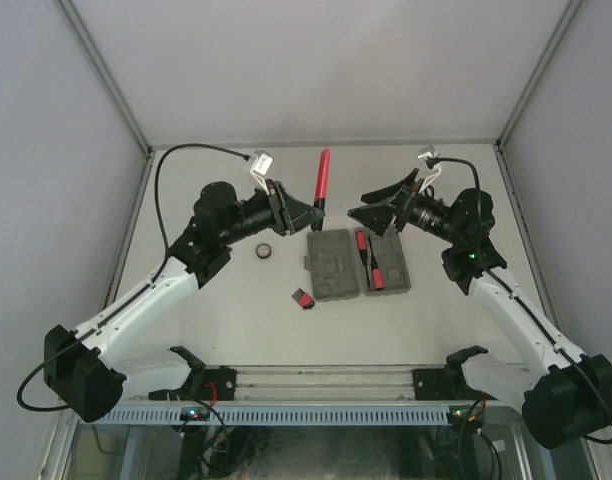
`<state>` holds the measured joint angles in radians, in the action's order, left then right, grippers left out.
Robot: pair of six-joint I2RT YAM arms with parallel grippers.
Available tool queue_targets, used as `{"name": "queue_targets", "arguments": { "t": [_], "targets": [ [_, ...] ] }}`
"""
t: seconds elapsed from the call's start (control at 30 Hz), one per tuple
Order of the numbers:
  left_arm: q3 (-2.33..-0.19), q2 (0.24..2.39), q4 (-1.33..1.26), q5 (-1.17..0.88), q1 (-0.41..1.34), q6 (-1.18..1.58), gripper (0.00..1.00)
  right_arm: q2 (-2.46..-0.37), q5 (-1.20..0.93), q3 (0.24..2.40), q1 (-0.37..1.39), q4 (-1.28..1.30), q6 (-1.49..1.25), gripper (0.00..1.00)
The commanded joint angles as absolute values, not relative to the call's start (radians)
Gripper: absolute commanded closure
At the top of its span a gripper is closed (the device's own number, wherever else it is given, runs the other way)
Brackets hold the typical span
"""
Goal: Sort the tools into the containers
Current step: Pick up the utility knife at the center of the board.
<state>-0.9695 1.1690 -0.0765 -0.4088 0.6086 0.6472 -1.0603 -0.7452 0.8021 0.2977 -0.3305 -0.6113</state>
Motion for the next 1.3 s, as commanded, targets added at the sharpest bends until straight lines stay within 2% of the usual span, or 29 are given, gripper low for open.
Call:
{"name": "queue_targets", "arguments": {
  "t": [0.0,0.3,0.47,1.07,1.27],
  "targets": [
    [-1.063,1.157,-0.267,-0.545,0.611,0.747,1.00,-1.038,-0.777,0.855,0.312,-0.559,-0.739,0.17],
    [-1.093,1.169,-0.368,-0.654,0.614,0.804,1.00,-1.080,-0.787,0.922,0.337,-0.703,-0.896,0.23],
    [-1.074,1.179,-0.443,-0.695,0.621,0.845,1.00,-1.104,-0.787,0.939,0.362,-0.705,-0.900,0.30],
    [-1.062,1.208,-0.514,-0.764,0.642,0.890,1.00,-1.110,-0.784,0.944,0.403,-0.707,-0.887,0.37],
    [-1.066,1.221,-0.514,-0.778,0.652,0.888,1.00,-1.114,-0.787,0.951,0.402,-0.725,-0.897,0.43]
  ]
}}
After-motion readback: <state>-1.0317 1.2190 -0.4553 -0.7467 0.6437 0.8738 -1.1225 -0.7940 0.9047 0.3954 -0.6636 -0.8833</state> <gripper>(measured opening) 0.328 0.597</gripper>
